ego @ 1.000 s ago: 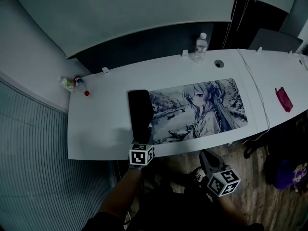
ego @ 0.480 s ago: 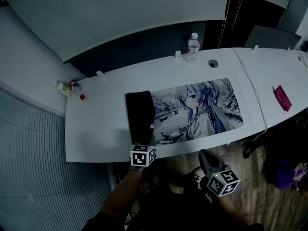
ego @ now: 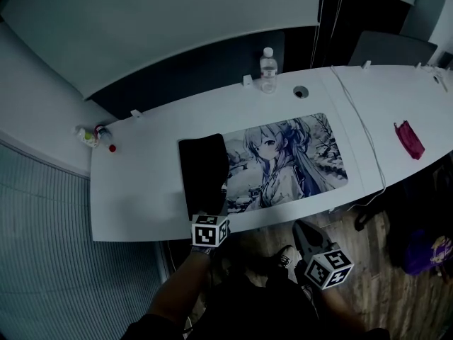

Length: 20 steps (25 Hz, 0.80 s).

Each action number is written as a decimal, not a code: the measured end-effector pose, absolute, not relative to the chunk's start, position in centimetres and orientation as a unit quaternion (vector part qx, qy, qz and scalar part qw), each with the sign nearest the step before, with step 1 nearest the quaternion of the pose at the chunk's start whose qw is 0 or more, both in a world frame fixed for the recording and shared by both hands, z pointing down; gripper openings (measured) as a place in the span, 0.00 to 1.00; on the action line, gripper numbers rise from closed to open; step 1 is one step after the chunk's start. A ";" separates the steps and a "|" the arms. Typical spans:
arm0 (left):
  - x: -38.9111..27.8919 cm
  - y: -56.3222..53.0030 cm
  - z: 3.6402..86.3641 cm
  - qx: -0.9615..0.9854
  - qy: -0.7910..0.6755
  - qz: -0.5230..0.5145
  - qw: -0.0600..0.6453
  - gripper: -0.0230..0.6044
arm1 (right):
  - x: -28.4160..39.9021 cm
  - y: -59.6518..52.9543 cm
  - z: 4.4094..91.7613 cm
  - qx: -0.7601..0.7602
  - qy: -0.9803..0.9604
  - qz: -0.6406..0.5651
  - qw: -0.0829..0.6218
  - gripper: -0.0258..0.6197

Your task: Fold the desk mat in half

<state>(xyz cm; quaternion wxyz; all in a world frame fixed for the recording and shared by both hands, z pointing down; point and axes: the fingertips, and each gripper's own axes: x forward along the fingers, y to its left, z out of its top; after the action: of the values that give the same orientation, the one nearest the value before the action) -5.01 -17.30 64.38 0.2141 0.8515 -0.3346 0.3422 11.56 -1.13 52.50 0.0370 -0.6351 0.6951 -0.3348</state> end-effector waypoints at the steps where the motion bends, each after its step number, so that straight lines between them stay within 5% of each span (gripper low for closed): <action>1: -4.6 -17.2 64.4 0.852 -0.333 0.343 0.214 0.09 | 12.0 -0.9 52.6 -0.636 0.694 -0.335 0.035 0.08; 20: 4.1 -14.2 64.5 0.858 -0.321 0.342 0.211 0.09 | 19.6 3.9 53.0 -0.656 0.675 -0.335 0.047 0.08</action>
<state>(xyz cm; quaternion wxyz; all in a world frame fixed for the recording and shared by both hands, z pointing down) 4.06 -14.23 64.48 0.2109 0.8576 -0.3208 0.3422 19.64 3.87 53.05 0.0473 -0.6555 0.6751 -0.3351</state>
